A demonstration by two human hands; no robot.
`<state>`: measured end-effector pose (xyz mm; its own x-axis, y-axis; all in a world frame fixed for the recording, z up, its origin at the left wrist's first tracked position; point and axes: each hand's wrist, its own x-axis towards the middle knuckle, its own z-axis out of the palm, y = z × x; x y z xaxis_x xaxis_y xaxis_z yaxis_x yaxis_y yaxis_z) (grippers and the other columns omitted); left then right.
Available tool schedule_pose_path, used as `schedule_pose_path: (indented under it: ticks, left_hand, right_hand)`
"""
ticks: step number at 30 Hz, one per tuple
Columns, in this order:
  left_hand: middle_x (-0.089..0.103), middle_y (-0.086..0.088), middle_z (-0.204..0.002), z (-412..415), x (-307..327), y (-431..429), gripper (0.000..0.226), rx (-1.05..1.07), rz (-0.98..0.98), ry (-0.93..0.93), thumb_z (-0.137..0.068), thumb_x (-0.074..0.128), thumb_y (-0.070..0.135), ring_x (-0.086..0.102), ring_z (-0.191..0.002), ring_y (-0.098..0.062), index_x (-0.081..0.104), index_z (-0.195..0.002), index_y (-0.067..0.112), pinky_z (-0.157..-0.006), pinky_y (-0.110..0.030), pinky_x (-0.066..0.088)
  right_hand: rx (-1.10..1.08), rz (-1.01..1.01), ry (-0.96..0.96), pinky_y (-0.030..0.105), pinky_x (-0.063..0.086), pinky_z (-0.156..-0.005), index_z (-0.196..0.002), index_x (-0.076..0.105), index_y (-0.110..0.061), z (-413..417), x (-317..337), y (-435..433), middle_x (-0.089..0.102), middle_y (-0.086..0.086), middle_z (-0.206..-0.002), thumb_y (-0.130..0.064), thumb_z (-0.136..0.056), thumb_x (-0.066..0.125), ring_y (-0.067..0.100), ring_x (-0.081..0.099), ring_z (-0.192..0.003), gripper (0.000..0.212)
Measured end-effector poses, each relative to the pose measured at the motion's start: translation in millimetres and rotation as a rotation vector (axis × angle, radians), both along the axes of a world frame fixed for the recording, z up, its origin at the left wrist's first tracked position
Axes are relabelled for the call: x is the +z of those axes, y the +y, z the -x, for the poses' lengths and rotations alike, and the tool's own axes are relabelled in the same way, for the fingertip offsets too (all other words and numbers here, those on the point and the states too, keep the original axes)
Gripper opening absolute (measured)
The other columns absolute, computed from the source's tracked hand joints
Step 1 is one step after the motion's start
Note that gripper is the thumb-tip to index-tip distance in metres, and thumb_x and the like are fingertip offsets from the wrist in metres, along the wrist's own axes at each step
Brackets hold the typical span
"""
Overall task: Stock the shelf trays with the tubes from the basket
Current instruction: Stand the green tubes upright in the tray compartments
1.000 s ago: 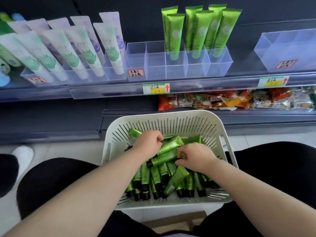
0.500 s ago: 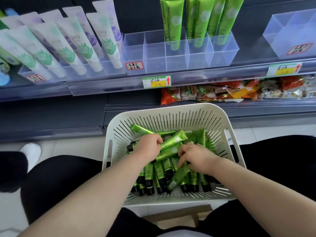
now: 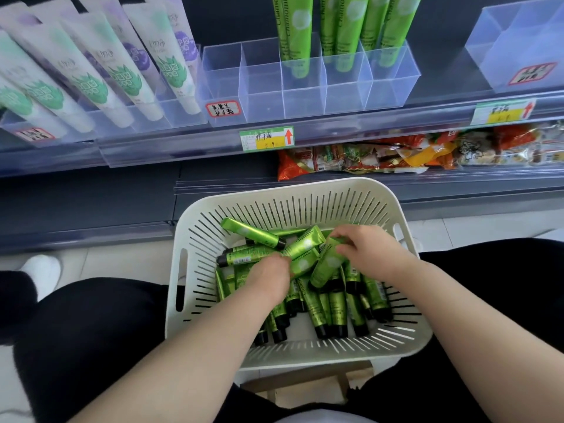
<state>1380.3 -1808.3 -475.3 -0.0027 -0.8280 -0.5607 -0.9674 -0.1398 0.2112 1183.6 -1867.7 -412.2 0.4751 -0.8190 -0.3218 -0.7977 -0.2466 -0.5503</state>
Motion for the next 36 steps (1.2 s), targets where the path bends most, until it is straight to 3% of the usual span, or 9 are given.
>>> schedule_pose_path:
  ticks: [5, 9, 14, 19, 22, 26, 32, 34, 36]
  left_hand:
    - [0.055, -0.008, -0.112, 8, -1, -3, 0.025, -0.035, 0.018, -0.067, -0.096, 0.057, 0.024, 0.052, -0.104, -0.027, 0.058, -0.117, 0.011, -0.079, -0.036, 0.047]
    - [0.057, -0.006, -0.092, 14, -2, -11, 0.033, 0.067, -0.012, -0.100, -0.091, 0.061, 0.008, 0.056, -0.078, -0.024, 0.050, -0.123, 0.010, -0.060, -0.034, 0.046]
    - [0.056, 0.001, -0.087, 26, -5, -5, 0.032, 0.151, -0.186, -0.055, -0.088, 0.068, 0.034, 0.057, -0.075, -0.017, 0.061, -0.110, 0.011, -0.056, -0.026, 0.043]
    - [0.060, -0.005, -0.118, 34, -10, -11, 0.054, 0.276, -0.203, 0.011, -0.085, 0.067, 0.013, 0.062, -0.102, -0.023, 0.045, -0.135, 0.010, -0.070, -0.030, 0.053]
    - [0.062, -0.004, -0.115, 32, -7, -9, 0.047, 0.331, -0.205, 0.073, -0.089, 0.065, 0.024, 0.063, -0.090, -0.020, 0.053, -0.133, 0.012, -0.065, -0.028, 0.052]
    - [0.063, 0.000, -0.099, 12, 5, 0, 0.040, 0.379, -0.036, 0.205, -0.090, 0.063, 0.039, 0.053, -0.067, -0.010, 0.060, -0.121, 0.013, -0.052, -0.023, 0.038]
    - [0.063, 0.005, -0.109, -12, 54, 3, 0.034, 0.398, 0.211, 0.499, -0.089, 0.066, 0.036, 0.061, -0.088, -0.016, 0.056, -0.118, 0.023, -0.064, -0.025, 0.049]
    - [0.068, 0.005, -0.089, -19, 77, -4, 0.016, 0.371, 0.307, 0.543, -0.089, 0.065, 0.038, 0.063, -0.073, -0.016, 0.063, -0.102, 0.027, -0.061, -0.036, 0.052]
    - [0.065, 0.008, -0.070, -25, 105, -14, 0.005, 0.340, 0.451, 0.542, -0.088, 0.066, 0.035, 0.058, -0.060, -0.011, 0.065, -0.085, 0.032, -0.058, -0.031, 0.047]
  right_hand:
    - [-0.011, 0.017, 0.007, 0.029, 0.046, -0.072, -0.112, 0.063, -0.016, -5, -6, 2, 0.065, 0.005, -0.102, -0.018, -0.095, 0.052, 0.017, 0.056, -0.081, 0.021]
    - [-0.048, 0.031, 0.035, 0.027, 0.041, -0.065, -0.110, 0.064, -0.019, -2, -6, 1, 0.068, 0.003, -0.097, -0.020, -0.095, 0.052, 0.016, 0.054, -0.074, 0.019]
    - [-0.062, 0.056, 0.090, 0.029, 0.044, -0.065, -0.109, 0.064, -0.024, 3, -4, -2, 0.068, 0.000, -0.097, -0.024, -0.095, 0.052, 0.021, 0.061, -0.085, 0.018]
    - [-0.073, 0.077, 0.080, 0.026, 0.038, -0.063, -0.112, 0.064, -0.027, 2, -2, -1, 0.068, -0.002, -0.100, -0.024, -0.095, 0.051, 0.020, 0.061, -0.087, 0.021]
    - [-0.061, 0.066, 0.074, 0.030, 0.046, -0.068, -0.114, 0.064, -0.026, 1, 1, 0, 0.068, 0.000, -0.103, -0.023, -0.095, 0.052, 0.020, 0.061, -0.090, 0.023]
    - [-0.063, 0.082, 0.075, 0.031, 0.050, -0.077, -0.116, 0.065, -0.028, -1, 9, 4, 0.068, -0.004, -0.109, -0.027, -0.095, 0.053, 0.018, 0.061, -0.097, 0.024]
    - [-0.020, 0.217, 0.038, 0.031, 0.050, -0.074, -0.110, 0.067, -0.030, -10, 39, 10, 0.067, -0.006, -0.105, -0.027, -0.096, 0.051, 0.018, 0.061, -0.097, 0.022]
    - [-0.023, 0.282, -0.003, 0.031, 0.048, -0.074, -0.109, 0.069, -0.028, -15, 58, 6, 0.066, -0.003, -0.103, -0.025, -0.095, 0.053, 0.020, 0.061, -0.096, 0.022]
    - [-0.036, 0.375, -0.042, 0.034, 0.049, -0.079, -0.111, 0.069, -0.029, -20, 80, 1, 0.066, -0.002, -0.105, -0.026, -0.094, 0.054, 0.020, 0.061, -0.098, 0.022]
